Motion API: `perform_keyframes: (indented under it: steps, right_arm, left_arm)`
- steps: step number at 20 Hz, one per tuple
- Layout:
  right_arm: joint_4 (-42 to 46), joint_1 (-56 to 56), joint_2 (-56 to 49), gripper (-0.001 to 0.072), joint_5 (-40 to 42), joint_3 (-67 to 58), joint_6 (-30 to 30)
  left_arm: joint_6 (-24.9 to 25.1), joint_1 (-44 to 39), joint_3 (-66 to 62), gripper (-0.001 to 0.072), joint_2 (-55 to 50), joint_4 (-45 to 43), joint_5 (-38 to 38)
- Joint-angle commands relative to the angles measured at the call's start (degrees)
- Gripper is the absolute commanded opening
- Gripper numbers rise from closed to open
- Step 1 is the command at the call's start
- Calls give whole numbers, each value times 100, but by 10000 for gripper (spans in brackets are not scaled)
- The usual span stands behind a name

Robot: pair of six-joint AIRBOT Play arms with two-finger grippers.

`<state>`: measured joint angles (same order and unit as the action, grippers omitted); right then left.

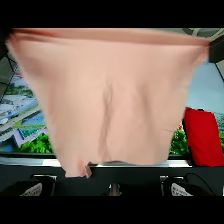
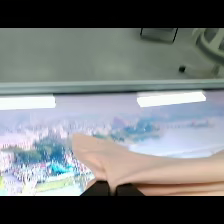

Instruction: Fold the shirts.

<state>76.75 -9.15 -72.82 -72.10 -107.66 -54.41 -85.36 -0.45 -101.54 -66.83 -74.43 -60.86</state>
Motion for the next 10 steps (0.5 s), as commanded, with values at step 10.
perform_keyframes:
  steps: [10]
  right_arm:
    - [-1165,181,-3626,21,-11,-4,-903]
  left_arm:
    - [-553,-74,-9,31,-3884,872,-844]
